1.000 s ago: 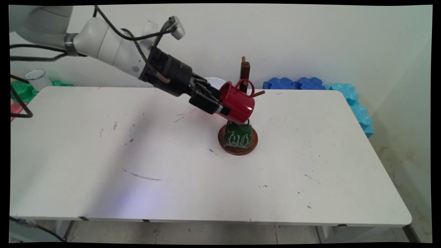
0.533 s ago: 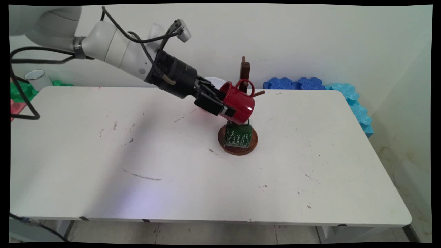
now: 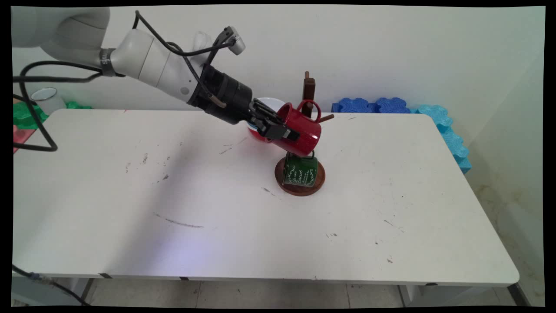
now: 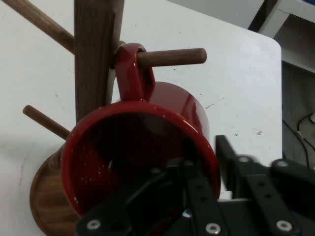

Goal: Pick up the red mug from the rack, then place the picked object on the table

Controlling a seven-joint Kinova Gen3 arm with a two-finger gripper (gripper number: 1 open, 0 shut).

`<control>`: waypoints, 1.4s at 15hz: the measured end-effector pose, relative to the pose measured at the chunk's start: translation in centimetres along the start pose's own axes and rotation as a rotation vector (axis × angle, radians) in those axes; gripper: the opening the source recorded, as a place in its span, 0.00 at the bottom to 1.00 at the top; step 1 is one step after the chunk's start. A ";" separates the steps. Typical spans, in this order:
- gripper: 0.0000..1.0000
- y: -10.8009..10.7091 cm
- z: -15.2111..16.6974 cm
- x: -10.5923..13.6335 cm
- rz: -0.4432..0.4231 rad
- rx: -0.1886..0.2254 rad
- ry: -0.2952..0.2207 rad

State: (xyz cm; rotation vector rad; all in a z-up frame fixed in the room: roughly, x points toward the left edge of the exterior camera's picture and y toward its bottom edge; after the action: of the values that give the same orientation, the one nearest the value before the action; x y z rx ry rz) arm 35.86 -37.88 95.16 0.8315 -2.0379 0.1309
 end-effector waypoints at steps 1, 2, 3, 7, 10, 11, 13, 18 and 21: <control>0.00 0.0 0.0 0.0 -0.001 0.001 0.000; 0.00 -0.1 0.1 0.0 -0.002 0.002 0.000; 0.00 -0.1 0.1 0.0 -0.004 0.003 0.001; 0.00 -0.2 0.2 0.2 -0.008 0.006 0.004; 0.00 -0.2 0.2 0.3 -0.012 0.007 0.007; 0.00 -0.2 0.1 0.3 -0.014 0.007 0.007; 0.00 -0.1 0.1 0.4 -0.014 0.005 0.008; 0.00 0.4 -0.3 0.4 -0.015 -0.006 0.006; 0.00 1.1 -0.7 0.5 -0.014 -0.020 0.006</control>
State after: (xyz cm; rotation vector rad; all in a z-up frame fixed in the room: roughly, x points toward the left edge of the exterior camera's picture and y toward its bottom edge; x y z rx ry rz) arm 35.52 -37.05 96.18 0.8318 -2.0242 0.1050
